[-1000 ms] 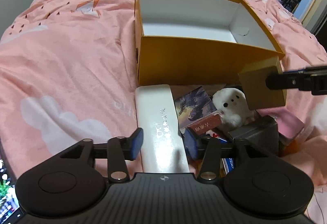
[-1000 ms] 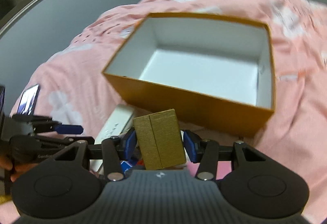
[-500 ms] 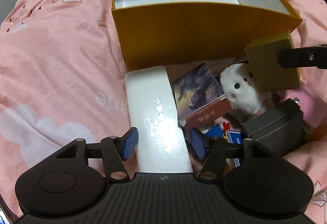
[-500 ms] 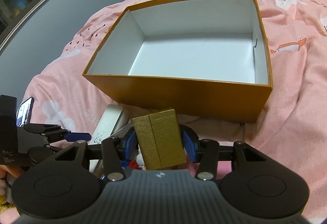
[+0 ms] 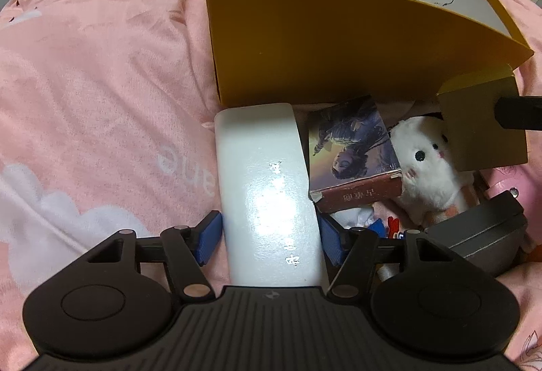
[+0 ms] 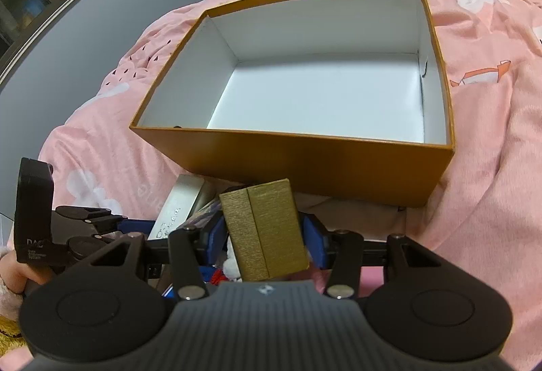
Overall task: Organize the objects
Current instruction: 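Lift and carry the white case and gold box over the orange box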
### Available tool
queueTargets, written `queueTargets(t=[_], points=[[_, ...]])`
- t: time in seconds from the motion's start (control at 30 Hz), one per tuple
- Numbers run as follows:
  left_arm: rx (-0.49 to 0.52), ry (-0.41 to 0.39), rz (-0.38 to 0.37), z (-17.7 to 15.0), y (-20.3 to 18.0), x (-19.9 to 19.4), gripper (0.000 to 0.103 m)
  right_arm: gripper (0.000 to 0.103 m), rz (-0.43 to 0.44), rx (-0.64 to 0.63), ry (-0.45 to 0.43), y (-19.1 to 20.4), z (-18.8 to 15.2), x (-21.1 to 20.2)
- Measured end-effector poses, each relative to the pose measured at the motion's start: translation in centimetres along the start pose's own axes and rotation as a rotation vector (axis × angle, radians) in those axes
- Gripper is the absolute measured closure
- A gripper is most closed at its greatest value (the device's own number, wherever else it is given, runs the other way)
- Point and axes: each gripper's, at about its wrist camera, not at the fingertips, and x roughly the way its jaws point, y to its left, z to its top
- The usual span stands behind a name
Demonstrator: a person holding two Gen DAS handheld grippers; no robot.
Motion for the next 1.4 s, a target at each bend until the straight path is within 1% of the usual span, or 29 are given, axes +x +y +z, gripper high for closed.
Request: queueTargets(t=[0.17,0.3,0.37,0.43,0.47,0.63,0.77,0.83,0.9,1.0,1.2,1.3,1.4], points=[[-0.029,-0.037,-0.007,-0.9,0.4,-1.3,0.033,0.052,-0.009,-0.01,-0.001,0.3,0.1,-0.3],[-0.049,-0.079,-0.014,-1.6,0.7,-3.2,0.033,0.052,-0.015,-0.018,-0.003,0.6,0.2,-0.7],[-0.056,-0.108,-0.019,-2.0,0.1,-4.1,0.033,0.052,-0.012,-0.027,-0.009,0.9,0.2,-1.0],[-0.065,-0.136,-0.037,-2.0,0.3,-5.3,0.033,0.052,-0.009,-0.03,-0.022,1.2,0.2,-1.4],[-0.066,-0.148,-0.042,-1.5,-0.2,-5.7,0.034,0.052,-0.005,-0.034,-0.028,1.4,0.2,-1.7],[-0.064,-0.23,-0.066,-0.6,-0.4,-9.0,0.035,0.052,0.015,-0.048,-0.064,2.2,0.7,-3.2],[-0.062,-0.274,-0.077,-0.3,-0.6,-9.6,0.035,0.052,0.035,-0.066,-0.089,2.9,1.1,-4.2],[-0.061,-0.27,-0.064,-0.2,-0.6,-9.5,0.035,0.052,0.034,-0.078,-0.092,3.2,1.2,-4.4],[-0.07,-0.279,-0.075,-0.3,-0.4,-9.8,0.035,0.052,0.036,-0.087,-0.087,3.6,1.3,-4.3],[-0.073,-0.326,-0.09,-0.3,-0.3,-11.1,0.035,0.052,0.053,-0.087,-0.082,3.9,1.4,-4.4],[-0.046,-0.444,-0.102,1.0,-0.9,-14.2,0.035,0.052,0.073,-0.133,-0.147,4.9,2.6,-6.3],[-0.018,-0.495,-0.097,2.5,-1.6,-14.9,0.035,0.052,0.057,-0.162,-0.194,5.2,4.0,-7.1],[-0.002,-0.548,-0.089,4.7,-2.4,-14.8,0.035,0.052,0.023,-0.157,-0.24,4.9,5.6,-7.4]])
